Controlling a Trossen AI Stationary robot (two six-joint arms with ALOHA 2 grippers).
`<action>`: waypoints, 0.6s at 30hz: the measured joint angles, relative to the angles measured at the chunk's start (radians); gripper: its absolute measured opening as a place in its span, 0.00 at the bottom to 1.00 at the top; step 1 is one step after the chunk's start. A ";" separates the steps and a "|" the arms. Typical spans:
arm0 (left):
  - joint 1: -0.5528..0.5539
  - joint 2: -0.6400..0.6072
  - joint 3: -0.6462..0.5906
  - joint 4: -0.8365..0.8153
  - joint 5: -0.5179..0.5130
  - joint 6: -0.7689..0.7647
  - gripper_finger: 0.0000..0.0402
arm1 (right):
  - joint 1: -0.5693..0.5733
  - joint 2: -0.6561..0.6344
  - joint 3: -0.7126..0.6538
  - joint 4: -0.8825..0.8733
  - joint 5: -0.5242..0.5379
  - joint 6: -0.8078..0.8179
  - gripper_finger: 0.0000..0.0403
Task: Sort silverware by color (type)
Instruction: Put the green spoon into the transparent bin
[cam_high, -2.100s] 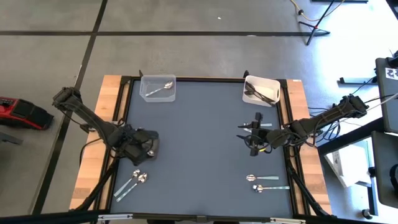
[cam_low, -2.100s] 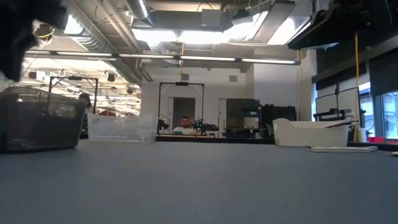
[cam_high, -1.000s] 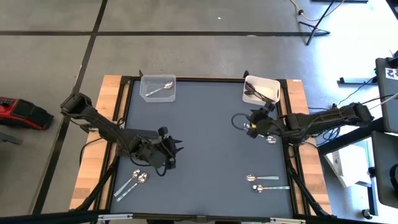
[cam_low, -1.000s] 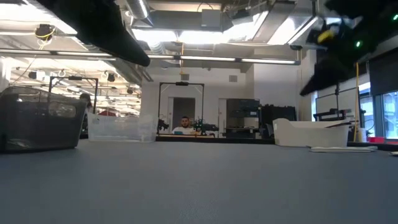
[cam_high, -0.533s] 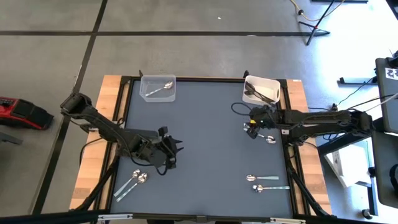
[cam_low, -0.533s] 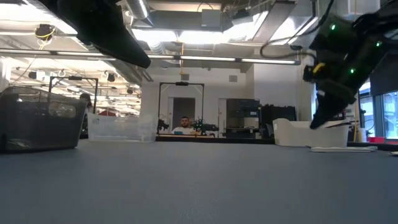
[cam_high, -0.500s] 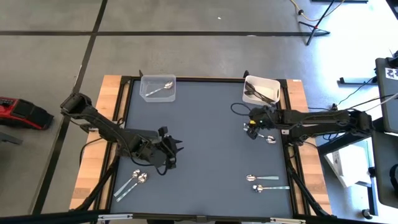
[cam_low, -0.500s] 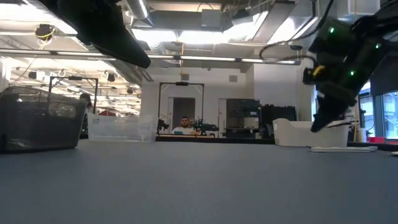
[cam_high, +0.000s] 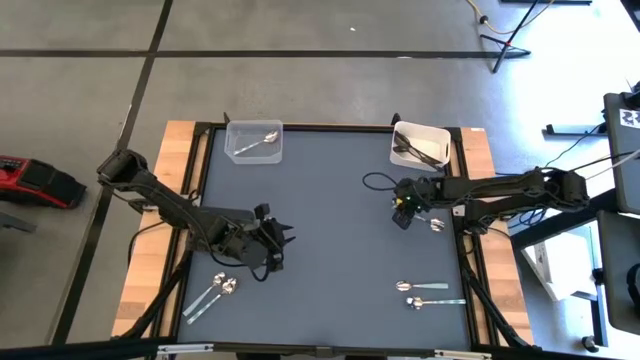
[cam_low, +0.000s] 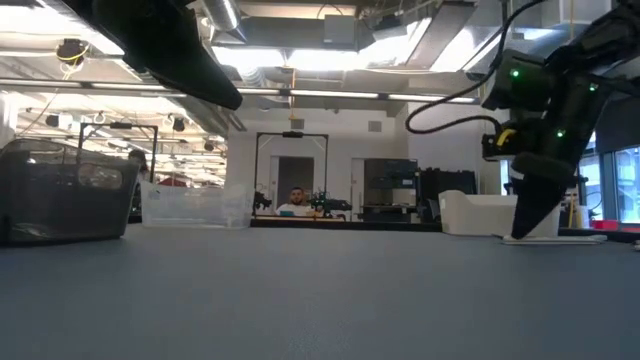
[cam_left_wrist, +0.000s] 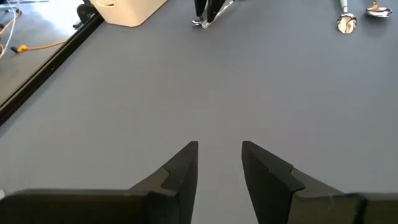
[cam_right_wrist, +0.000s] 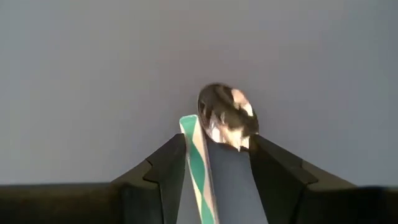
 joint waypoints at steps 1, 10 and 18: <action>0.000 0.000 0.000 0.000 0.000 0.000 0.30 | 0.000 0.005 0.001 -0.016 0.001 0.008 0.42; 0.000 0.000 0.000 0.000 0.000 0.000 0.30 | 0.000 0.031 0.000 -0.008 -0.008 0.021 0.41; 0.000 0.000 0.000 0.001 0.000 -0.002 0.30 | 0.000 0.031 -0.001 0.003 -0.026 0.024 0.22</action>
